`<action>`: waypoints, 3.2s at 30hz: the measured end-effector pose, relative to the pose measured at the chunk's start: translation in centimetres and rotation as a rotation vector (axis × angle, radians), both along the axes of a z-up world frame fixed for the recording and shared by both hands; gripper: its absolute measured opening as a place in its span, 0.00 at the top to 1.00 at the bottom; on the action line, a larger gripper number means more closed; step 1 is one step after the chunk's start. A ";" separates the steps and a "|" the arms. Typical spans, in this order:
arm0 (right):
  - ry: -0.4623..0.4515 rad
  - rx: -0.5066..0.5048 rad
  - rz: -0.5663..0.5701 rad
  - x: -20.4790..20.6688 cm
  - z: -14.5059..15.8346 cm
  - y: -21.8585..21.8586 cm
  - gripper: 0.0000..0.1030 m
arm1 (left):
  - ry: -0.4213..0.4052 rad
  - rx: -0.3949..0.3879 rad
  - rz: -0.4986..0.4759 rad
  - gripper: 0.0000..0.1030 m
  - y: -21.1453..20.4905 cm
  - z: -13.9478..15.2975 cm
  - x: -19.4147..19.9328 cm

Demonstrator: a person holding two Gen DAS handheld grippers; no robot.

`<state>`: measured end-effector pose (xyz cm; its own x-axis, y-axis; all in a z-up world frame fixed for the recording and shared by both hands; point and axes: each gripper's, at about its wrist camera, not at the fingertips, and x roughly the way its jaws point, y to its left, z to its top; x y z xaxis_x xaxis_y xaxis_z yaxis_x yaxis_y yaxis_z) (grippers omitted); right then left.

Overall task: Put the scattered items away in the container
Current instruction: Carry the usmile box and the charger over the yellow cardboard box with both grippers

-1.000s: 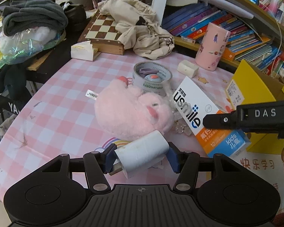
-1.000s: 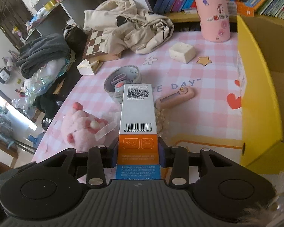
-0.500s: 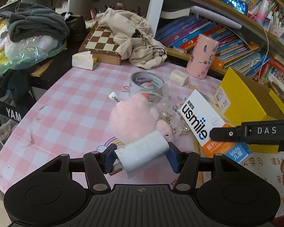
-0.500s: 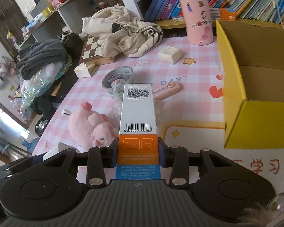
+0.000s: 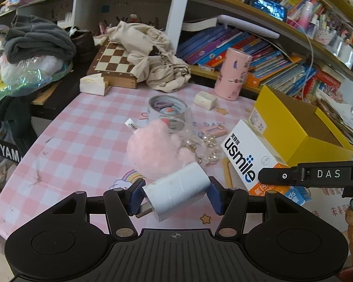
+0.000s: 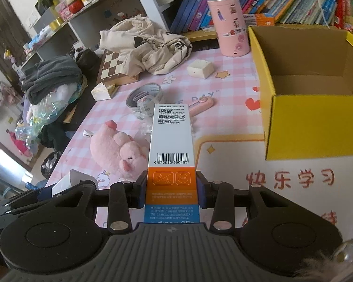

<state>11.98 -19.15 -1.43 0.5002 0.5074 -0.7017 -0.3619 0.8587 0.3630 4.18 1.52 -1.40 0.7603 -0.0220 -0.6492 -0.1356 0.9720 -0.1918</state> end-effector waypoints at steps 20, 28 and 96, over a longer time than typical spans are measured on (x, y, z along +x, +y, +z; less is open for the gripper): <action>-0.068 -0.003 -0.105 -5.8 1.4 -0.5 0.64 | -0.050 0.002 -0.126 0.46 0.3 1.0 -2.8; -0.073 -0.018 -0.141 -7.8 1.4 -0.3 0.64 | -0.049 -0.016 -0.178 0.46 0.6 0.7 -3.3; -0.124 -0.082 -0.445 -9.8 2.3 -18.0 0.64 | -0.047 -0.047 -0.556 0.46 -17.7 1.1 2.5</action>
